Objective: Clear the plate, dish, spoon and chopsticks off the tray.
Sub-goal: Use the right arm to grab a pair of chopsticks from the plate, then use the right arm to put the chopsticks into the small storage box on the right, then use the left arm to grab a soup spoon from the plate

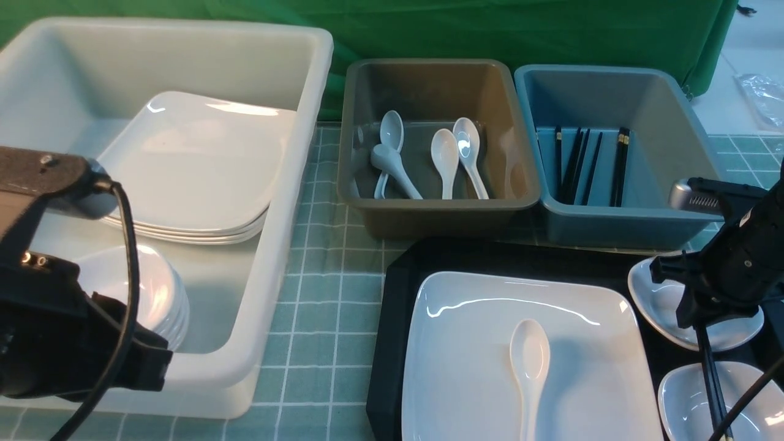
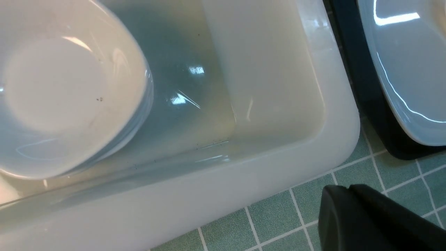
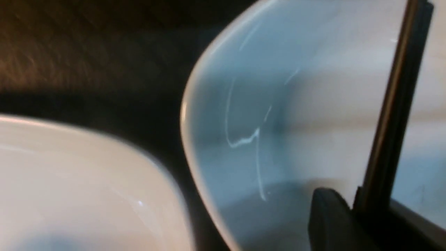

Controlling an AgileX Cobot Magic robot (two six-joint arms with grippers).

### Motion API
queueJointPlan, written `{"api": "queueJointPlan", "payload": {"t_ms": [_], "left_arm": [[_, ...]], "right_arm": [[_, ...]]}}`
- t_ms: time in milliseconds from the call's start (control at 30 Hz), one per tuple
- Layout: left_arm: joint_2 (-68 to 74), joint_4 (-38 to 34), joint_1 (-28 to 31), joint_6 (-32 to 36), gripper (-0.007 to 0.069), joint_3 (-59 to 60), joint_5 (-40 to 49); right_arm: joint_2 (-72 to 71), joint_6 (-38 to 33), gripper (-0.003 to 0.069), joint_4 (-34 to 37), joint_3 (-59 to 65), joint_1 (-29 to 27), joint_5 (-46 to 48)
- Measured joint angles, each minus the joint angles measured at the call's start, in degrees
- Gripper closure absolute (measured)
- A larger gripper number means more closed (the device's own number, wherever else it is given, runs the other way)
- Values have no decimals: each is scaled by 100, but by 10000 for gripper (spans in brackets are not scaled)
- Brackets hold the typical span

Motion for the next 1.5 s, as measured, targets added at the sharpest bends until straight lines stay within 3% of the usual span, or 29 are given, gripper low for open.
{"api": "queueJointPlan", "payload": {"t_ms": [333,467,700,933,1067,1167,1267,1333,1367,1400,1433,1467,1500], "left_arm": [[0,0,0,0,624,0,-88],[0,0,0,-40,621,0,-243],[0,-5,0,-37,617,0,-499],[0,-27,0,-37,616,0,-347],[6,-118,0,-83,616,0,-260],[103,-430,0,194,616,0,-256],[396,-885,-22,494,619,-68,-199],[698,-1030,-169,574,622,-207,-131],[897,-1031,-327,591,623,-322,-115],[1151,-939,-594,534,624,-505,-115],[1194,-920,-646,518,624,-505,-115],[1510,-690,-1064,276,624,-740,-135],[1750,-477,-1384,23,624,-900,-151]], "right_arm": [[-1276,-133,553,131,-62,0,273],[-1455,-242,553,276,-715,0,121],[162,-78,553,327,-3641,0,-594],[1734,321,553,329,-5072,6,-884],[2144,578,463,329,-5191,55,-816],[2186,684,279,334,-5191,84,-577],[2048,651,183,315,-5197,91,-149],[1822,492,200,296,-5197,91,299],[1683,305,245,287,-5202,86,533],[1395,0,349,258,-5209,72,1058],[1347,0,349,245,-5208,72,1057],[1001,-230,478,193,-5210,61,1520],[735,-334,544,167,-5201,60,1833]]}}
